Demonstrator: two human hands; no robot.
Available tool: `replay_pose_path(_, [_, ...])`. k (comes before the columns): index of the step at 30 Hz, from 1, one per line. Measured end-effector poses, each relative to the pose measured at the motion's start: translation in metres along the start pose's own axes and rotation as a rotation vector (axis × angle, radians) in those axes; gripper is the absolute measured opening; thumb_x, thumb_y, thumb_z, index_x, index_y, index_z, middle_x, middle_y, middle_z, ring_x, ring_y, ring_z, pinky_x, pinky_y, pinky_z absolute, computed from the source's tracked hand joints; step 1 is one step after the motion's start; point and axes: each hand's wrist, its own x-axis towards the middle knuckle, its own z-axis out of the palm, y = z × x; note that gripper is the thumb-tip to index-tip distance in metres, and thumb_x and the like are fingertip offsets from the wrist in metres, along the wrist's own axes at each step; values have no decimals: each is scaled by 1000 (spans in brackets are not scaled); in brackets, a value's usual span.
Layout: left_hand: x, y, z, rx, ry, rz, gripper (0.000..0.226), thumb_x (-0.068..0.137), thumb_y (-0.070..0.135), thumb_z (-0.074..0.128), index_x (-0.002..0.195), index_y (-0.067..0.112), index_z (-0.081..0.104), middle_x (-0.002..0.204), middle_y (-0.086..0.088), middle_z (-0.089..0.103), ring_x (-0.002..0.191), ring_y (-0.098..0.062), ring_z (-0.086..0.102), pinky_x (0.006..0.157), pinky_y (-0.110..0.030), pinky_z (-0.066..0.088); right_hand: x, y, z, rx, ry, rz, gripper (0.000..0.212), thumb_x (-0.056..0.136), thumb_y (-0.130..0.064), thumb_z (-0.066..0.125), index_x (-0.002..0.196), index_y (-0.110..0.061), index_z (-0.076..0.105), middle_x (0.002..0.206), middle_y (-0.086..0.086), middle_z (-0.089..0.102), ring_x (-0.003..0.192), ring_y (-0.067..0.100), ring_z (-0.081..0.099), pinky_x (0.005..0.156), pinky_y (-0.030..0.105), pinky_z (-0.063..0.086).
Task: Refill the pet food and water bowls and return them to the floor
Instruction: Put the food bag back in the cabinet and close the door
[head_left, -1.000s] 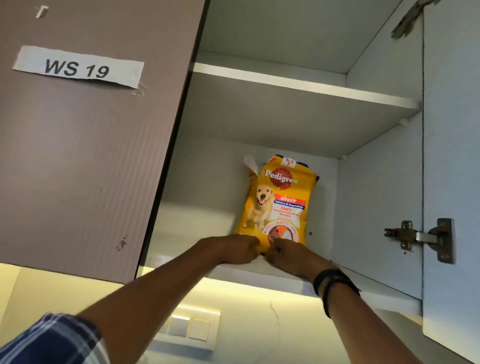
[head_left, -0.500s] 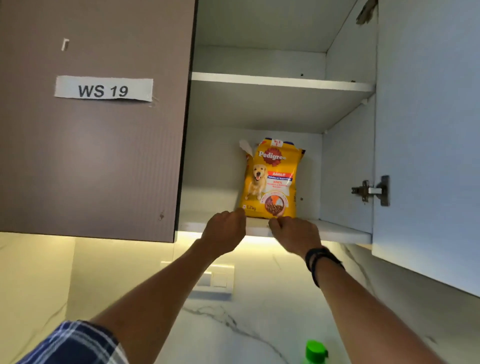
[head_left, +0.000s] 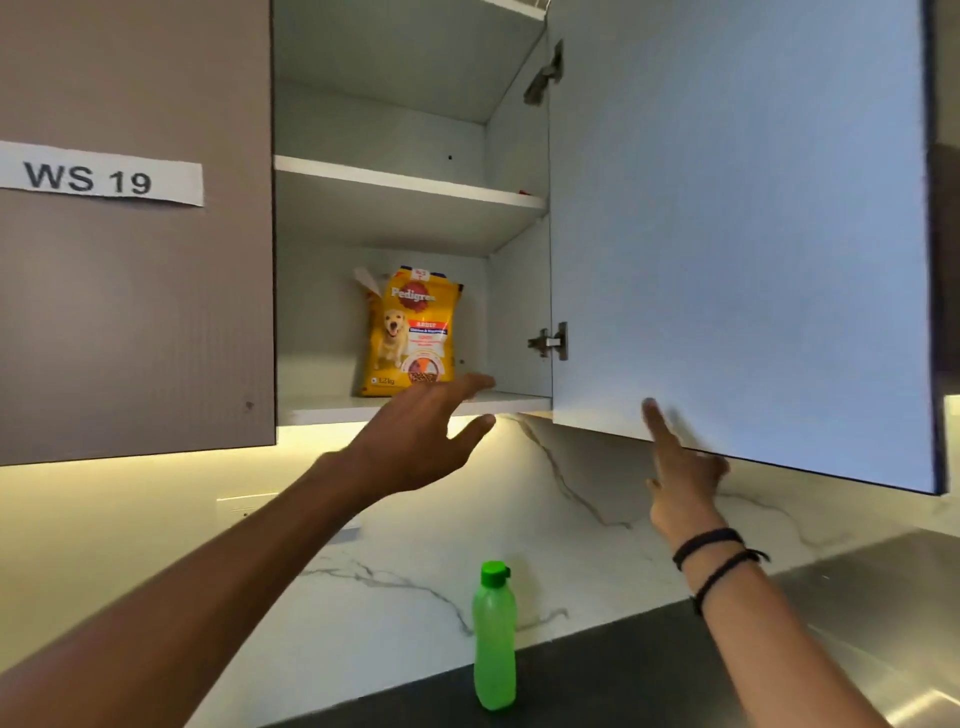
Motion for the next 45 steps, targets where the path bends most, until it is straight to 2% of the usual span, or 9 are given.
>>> replay_pose_path(5, [-19, 40, -28, 35, -7, 116, 51, 94, 51, 51, 140, 30, 46, 133, 3, 62, 90, -16, 65, 81, -26, 43, -20, -25, -46, 286, -26, -31, 32, 89, -16, 72, 119, -13, 64, 103, -8, 65, 109, 12, 62, 99, 34, 52])
replay_pose_path(9, [-21, 50, -52, 87, 42, 169, 52, 94, 55, 47, 140, 33, 45, 137, 7, 58, 109, -15, 62, 85, -25, 41, -37, -11, -41, 175, -20, -122, 15, 89, -9, 70, 102, -14, 66, 101, -4, 66, 101, 15, 65, 95, 41, 54])
replay_pose_path(12, [-18, 54, -67, 102, 112, 187, 53, 94, 58, 44, 140, 32, 45, 139, 7, 57, 119, -14, 58, 85, -22, 36, -61, 14, -22, -8, 24, -285, 29, 91, -14, 68, 116, 0, 65, 119, 16, 65, 114, 32, 61, 97, 45, 52])
replay_pose_path(15, [-16, 56, -76, 115, 178, 235, 57, 95, 59, 38, 144, 30, 40, 148, 5, 47, 131, -15, 48, 96, -26, 40, -92, 51, 3, -167, -21, -442, 41, 93, -20, 63, 115, 15, 63, 117, 31, 65, 103, 29, 61, 96, 42, 48])
replay_pose_path(20, [-11, 32, -70, 363, 355, 443, 62, 99, 51, 32, 153, 20, 24, 163, -5, 17, 151, -19, 9, 121, -49, 12, -107, 82, 36, -287, -288, -756, 42, 87, 10, 53, 127, 1, 62, 129, 8, 63, 121, 21, 58, 105, 21, 43])
replay_pose_path(23, [-8, -6, -57, 730, 148, 287, 64, 99, 51, 19, 154, 19, 16, 162, -5, 13, 150, -21, 6, 116, -64, 2, -90, 77, 64, -301, -397, -839, 40, 96, -16, 43, 130, -3, 60, 133, 10, 63, 124, 24, 58, 105, 25, 42])
replay_pose_path(27, [-13, -77, -44, 957, -3, 31, 68, 95, 53, 0, 151, 16, -13, 161, -5, -14, 148, -23, -15, 111, -67, -13, -68, 78, 122, -487, -598, -936, 61, 102, -37, 40, 157, -20, 18, 165, 0, 15, 152, 13, 12, 121, 23, 14])
replay_pose_path(31, [-6, -104, -34, 935, 49, 24, 75, 96, 58, 14, 154, 11, 5, 163, -8, 1, 150, -24, 0, 114, -67, -1, -49, 98, 167, -775, -710, -1083, 66, 100, -54, 16, 155, -30, -12, 163, -7, -21, 150, 10, -20, 123, 41, -9])
replay_pose_path(45, [7, -191, 13, 892, 35, -136, 79, 96, 60, 9, 154, 7, -2, 163, -11, -9, 150, -25, -9, 121, -53, 1, -9, 171, 215, -907, -567, -1350, 60, 104, -44, 25, 158, -20, 16, 167, 11, 4, 154, 29, 1, 122, 55, 10])
